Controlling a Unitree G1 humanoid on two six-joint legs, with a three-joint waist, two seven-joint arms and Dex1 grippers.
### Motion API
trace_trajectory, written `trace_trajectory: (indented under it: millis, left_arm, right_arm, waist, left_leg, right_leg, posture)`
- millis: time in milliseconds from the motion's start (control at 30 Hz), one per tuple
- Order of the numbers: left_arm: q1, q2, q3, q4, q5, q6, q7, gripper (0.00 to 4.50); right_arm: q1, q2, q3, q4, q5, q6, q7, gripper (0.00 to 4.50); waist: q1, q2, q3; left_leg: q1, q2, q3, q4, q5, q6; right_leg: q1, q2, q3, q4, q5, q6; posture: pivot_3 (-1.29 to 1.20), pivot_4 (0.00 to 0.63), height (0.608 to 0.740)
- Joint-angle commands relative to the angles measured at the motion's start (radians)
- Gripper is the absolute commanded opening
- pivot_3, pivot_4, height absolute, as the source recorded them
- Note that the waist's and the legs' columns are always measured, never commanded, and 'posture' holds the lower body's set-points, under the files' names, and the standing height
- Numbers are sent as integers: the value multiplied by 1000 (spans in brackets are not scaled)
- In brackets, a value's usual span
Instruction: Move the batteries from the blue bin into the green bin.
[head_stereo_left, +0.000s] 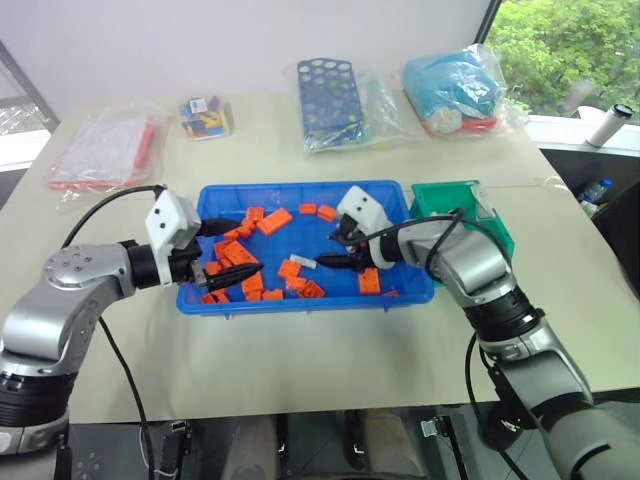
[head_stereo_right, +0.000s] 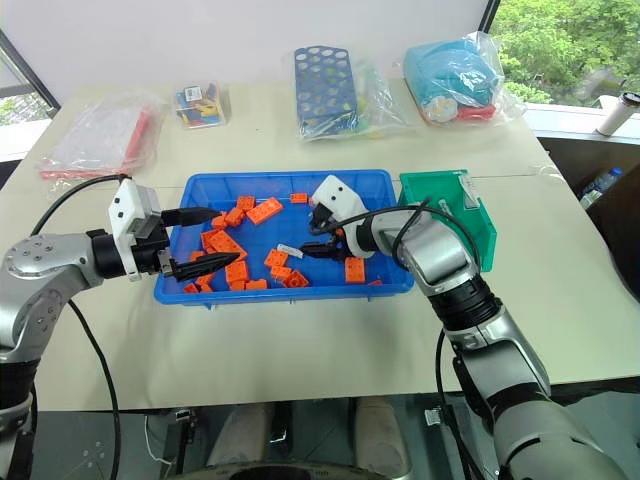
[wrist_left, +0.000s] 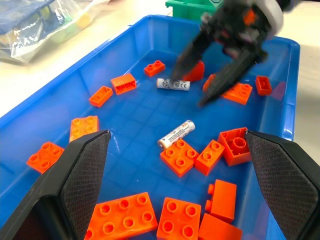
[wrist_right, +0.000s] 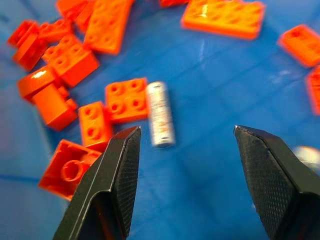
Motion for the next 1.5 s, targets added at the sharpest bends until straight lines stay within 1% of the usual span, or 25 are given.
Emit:
trace_trajectory:
  millis: [33,200,300,333,400,433,467,500,533,567,667,800,867,933,1033,1133,1233,1400,1467,1500]
  left_arm:
    - [-12,13,3,-6,-4,-13,-24,4500]
    - [-18,12,4,7,3,-22,-37,4500]
    - [-17,12,3,7,4,-25,-44,4500]
    - [-15,13,2,6,4,-26,-48,4500]
    - [-12,14,0,5,5,-29,-56,4500]
    - [-9,16,-1,4,3,-32,-63,4500]
    - [-7,17,-1,4,3,-33,-69,4500]
    - [-6,18,-1,5,3,-36,-75,4500]
    - [-6,20,1,9,4,-38,-82,4500]
    - [-6,21,3,14,5,-41,-87,4500]
    - [-12,32,10,38,3,-52,-115,4500]
    - [-31,49,22,53,-9,-48,-143,4500]
    - [-45,61,28,65,-16,-45,-157,4500]
    - [-59,69,30,80,-18,-46,-170,4500]
    - [-74,70,28,99,-18,-54,-185,4500]
    - [-88,60,22,106,-26,-69,-203,4500]
    - [-96,50,14,116,-34,-75,-219,4500]
    - [-143,32,-34,145,-6,-93,-232,4500]
    - [-168,21,-47,157,-3,-92,-229,4500]
    - [-177,17,-52,162,-1,-92,-228,4500]
  right_arm:
    - [-12,15,18,3,-28,-58,-3,3015]
    - [-5,29,96,98,-108,-174,2,3015]
    - [0,39,116,139,-133,-217,13,3015]
    - [3,43,118,150,-138,-230,17,2790]
    - [6,48,117,166,-146,-249,23,2198]
    - [7,48,115,169,-149,-256,29,1740]
    - [7,47,113,171,-152,-261,35,1140]
    - [8,47,110,170,-153,-262,42,723]
    - [7,45,102,160,-147,-252,49,141]
    - [7,45,96,154,-144,-244,53,29]
    - [4,41,41,88,-100,-178,61,31]
    - [-23,43,-114,0,5,-35,39,31]
    - [-48,14,-222,-33,59,45,23,31]
    - [-73,-41,-323,-41,97,106,14,31]
    - [-93,-143,-415,-10,105,128,-2,31]
    - [-85,-296,-524,54,92,139,-15,31]
    - [-27,-374,-566,41,103,165,-30,31]
    - [107,-416,-579,-25,107,169,-60,31]
    - [132,-419,-592,-18,110,174,-77,1081]
    - [138,-418,-593,-16,112,169,-82,1470]
  waist:
    - [2,0,0]
    - [3,0,0]
    - [2,0,0]
    - [2,0,0]
    - [2,0,0]
    - [2,0,0]
    - [2,0,0]
    - [3,0,0]
    - [3,0,0]
    - [3,0,0]
    - [4,0,0]
    - [6,0,0]
    - [13,0,0]
    - [23,0,0]
    - [29,0,0]
    - [21,0,0]
    - [32,2,1]
    - [23,1,1]
    - [23,2,1]
    - [23,2,1]
  left_leg:
    - [0,0,0,0,0,0]
    - [0,0,0,0,0,0]
    - [0,0,1,0,0,0]
    - [0,0,0,0,0,0]
    - [0,0,0,0,0,0]
    - [0,0,0,0,0,0]
    - [0,0,0,0,0,0]
    - [0,0,0,0,0,0]
    - [0,0,0,0,0,0]
    - [0,0,0,0,0,0]
    - [0,0,0,1,0,0]
    - [0,0,0,1,0,0]
    - [0,0,0,1,0,0]
    - [0,0,1,1,0,0]
    - [0,0,1,1,0,0]
    - [0,0,3,1,0,0]
    - [0,-1,4,0,0,0]
    - [1,0,4,0,0,0]
    - [1,0,4,2,0,0]
    - [1,0,4,2,0,0]
  right_leg:
    - [0,0,0,0,0,0]
    - [0,0,0,0,0,0]
    - [0,0,0,0,0,0]
    - [0,0,0,0,0,0]
    - [0,0,0,0,0,0]
    - [0,0,0,0,0,0]
    - [0,0,0,0,0,0]
    - [0,0,0,0,0,0]
    - [0,0,0,0,0,0]
    - [1,0,0,0,0,0]
    - [1,0,0,0,0,0]
    - [1,0,0,0,0,0]
    - [1,0,0,0,0,0]
    - [0,0,0,0,0,0]
    - [1,-1,0,0,0,0]
    - [1,-1,0,-1,0,0]
    - [0,-1,0,-1,0,0]
    - [1,0,0,-1,0,0]
    - [1,0,0,0,0,0]
    - [1,0,1,0,0,0]
  posture:
    - [0,150,737]
    - [0,150,737]
    - [0,150,737]
    - [0,150,737]
    - [0,150,737]
    - [0,150,737]
    - [0,150,737]
    - [0,150,737]
    - [0,150,737]
    - [0,150,737]
    - [0,150,737]
    - [0,150,737]
    - [0,150,737]
    - [0,150,737]
    - [0,150,737]
    - [0,150,737]
    - [0,150,737]
    - [0,150,737]
    - [0,150,737]
    - [0,150,737]
